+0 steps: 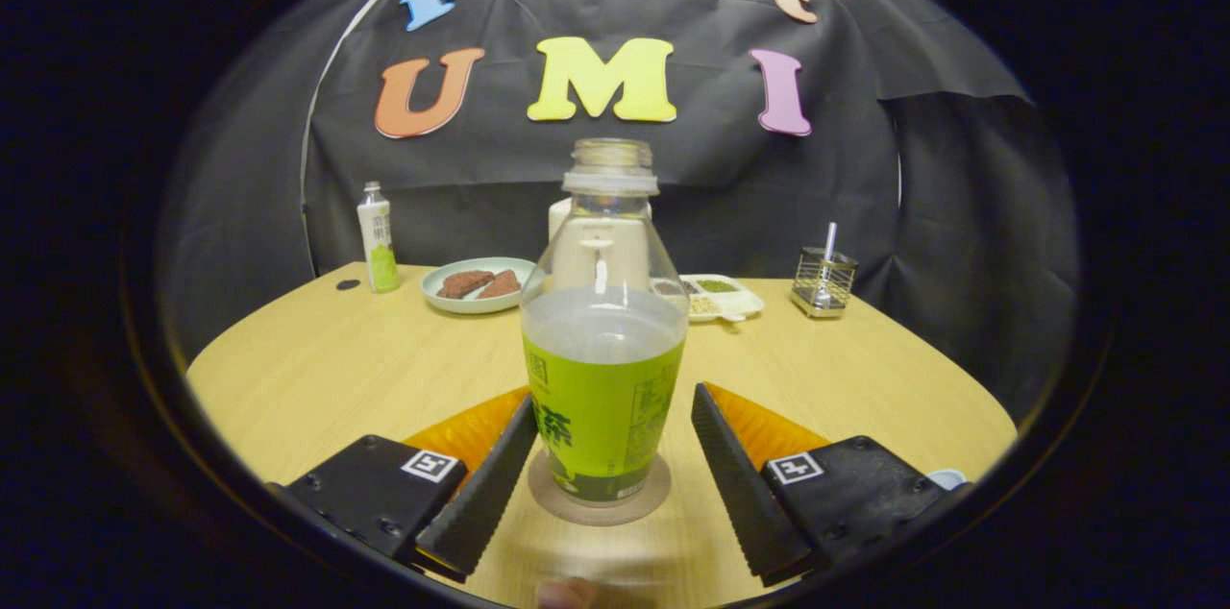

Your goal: Take the bottle from table, then pour the juice into the cup, finally place the bottle on the coaster

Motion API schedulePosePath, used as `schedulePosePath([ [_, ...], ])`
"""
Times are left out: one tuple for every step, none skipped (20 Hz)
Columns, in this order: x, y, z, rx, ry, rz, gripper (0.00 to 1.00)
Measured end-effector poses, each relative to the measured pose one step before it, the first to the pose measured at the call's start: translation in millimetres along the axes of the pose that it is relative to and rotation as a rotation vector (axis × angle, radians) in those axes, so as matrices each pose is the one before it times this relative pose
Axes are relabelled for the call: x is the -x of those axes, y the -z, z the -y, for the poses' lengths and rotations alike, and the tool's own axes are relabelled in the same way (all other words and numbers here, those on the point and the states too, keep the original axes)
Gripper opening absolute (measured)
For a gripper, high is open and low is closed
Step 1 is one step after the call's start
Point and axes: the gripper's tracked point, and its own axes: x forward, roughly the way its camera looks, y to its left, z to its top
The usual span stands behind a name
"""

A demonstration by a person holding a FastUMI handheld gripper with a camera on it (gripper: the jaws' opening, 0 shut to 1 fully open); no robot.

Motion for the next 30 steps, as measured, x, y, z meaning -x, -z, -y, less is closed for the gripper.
schedulePosePath([
  [6.48,-1.1,0.37,-0.00066,-0.00135,0.01099,1.0],
  [8.63,-2.87,1.02,0.0017,-0.00016,0.01523,1.0],
  [7.78,-1.05,1.15,0.00341,0.00255,0.01041,1.0],
  [11.17,-1.72,1.67,0.0042,0.00379,0.01469,1.0],
  [10.26,-1.21,2.11,-0.00127,0.00855,0.01348,1.0],
  [11.87,-3.25,1.35,-0.00447,0.00213,0.01434,1.0],
  [11.5,-3.49,0.81,-0.00245,0.00252,0.01519,1.0],
  [15.36,-4.4,1.93,-0.00219,0.00494,0.01749,1.0],
  [14.37,-1.82,0.99,-0.00369,0.00098,0.01754,1.0],
  [14.52,-3.32,-0.22,-0.00615,-0.00028,0.01697,1.0],
  [13.2,-2.6,1.09,-0.00332,-0.00109,0.02039,1.0],
  [13.8,-3.32,0.27,-0.00113,-0.00393,0.01741,1.0],
  [11.38,-3.08,-0.2,0.00185,-0.00384,0.01699,1.0],
  [10.46,-4.03,0.63,0.00812,-0.00127,0.01614,1.0],
  [9.0,-0.58,3.05,0.01217,0.00919,0.0065,1.0],
  [8.97,-2.51,3.92,0.0086,0.01242,0.0056,1.0],
  [7.66,-2.84,1.98,0.00311,0.00628,0.00838,1.0],
  [6.18,-2.78,2.21,0.00047,0.00688,0.00671,1.0],
  [6.17,-1.67,2.46,0.00144,0.00395,0.00379,1.0],
  [5.28,-1.77,2.48,-0.00005,0.00598,0.00178,1.0],
  [5.28,-2.13,3.5,-0.00168,0.01023,0.00501,1.0],
  [5.86,-3.59,3.11,-0.00271,0.00673,0.0093,1.0],
  [7.04,-3.64,2.99,-0.00463,0.00473,0.01167,1.0],
  [4.38,-4.56,1.63,-0.00473,0.00146,0.01361,1.0],
  [5.22,-4.2,1.52,-0.00453,0.00073,0.01716,1.0],
  [5.2,-3.47,0.06,-0.00264,-0.00118,0.01281,1.0],
  [4.58,-2.47,-1.29,-0.00034,-0.00615,0.01276,1.0],
  [3.67,-1.98,-2.3,0.00015,-0.00536,0.01248,1.0],
  [2.78,-2.36,-1.9,-0.00059,-0.00514,0.00838,1.0],
  [3.16,-2.62,-3.26,-0.0019,-0.00689,0.00506,1.0],
])
